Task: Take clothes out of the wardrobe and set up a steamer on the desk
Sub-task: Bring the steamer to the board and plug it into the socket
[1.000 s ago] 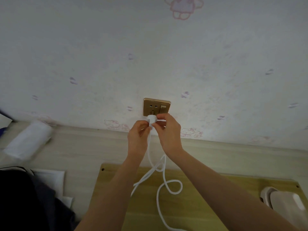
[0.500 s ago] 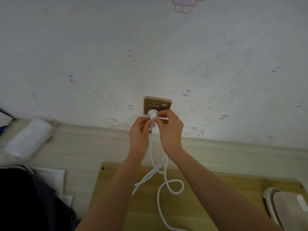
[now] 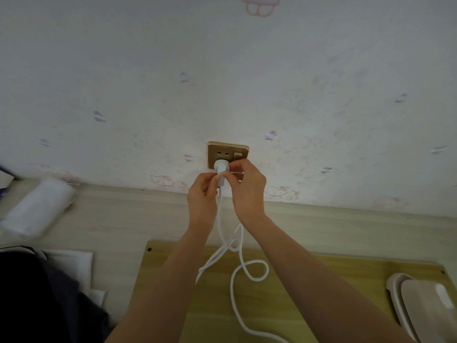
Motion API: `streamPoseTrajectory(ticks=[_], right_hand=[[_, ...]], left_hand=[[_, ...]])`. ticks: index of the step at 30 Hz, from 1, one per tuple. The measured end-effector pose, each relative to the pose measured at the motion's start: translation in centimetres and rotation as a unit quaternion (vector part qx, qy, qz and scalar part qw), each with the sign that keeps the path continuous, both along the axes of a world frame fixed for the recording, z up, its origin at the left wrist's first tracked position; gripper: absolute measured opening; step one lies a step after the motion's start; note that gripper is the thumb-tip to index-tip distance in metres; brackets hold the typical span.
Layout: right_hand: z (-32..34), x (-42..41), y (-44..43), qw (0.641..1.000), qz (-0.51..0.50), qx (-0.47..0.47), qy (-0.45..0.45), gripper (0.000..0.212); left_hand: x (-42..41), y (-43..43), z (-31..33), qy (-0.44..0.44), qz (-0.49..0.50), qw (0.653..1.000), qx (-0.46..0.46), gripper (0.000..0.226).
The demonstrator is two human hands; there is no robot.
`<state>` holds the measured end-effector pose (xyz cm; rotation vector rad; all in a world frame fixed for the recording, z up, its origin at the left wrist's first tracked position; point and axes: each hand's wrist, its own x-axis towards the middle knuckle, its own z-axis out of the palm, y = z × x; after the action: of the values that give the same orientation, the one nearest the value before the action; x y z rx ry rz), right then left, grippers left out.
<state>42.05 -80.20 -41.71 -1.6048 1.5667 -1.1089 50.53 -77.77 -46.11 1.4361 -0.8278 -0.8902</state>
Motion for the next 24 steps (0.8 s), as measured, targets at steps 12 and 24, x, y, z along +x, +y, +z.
streamPoseTrajectory(ticks=[12, 24], right_hand=[[1.8, -4.6, 3.0, 0.978, 0.064, 0.068, 0.188, 0.036], [-0.8, -16.9, 15.7, 0.909, 0.201, 0.068, 0.358, 0.040]], left_hand=[[-0.2, 2.5, 0.7, -0.111, 0.063, 0.988, 0.084, 0.007], [-8.4, 17.4, 0.2, -0.328, 0.008, 0.939, 0.109, 0.022]])
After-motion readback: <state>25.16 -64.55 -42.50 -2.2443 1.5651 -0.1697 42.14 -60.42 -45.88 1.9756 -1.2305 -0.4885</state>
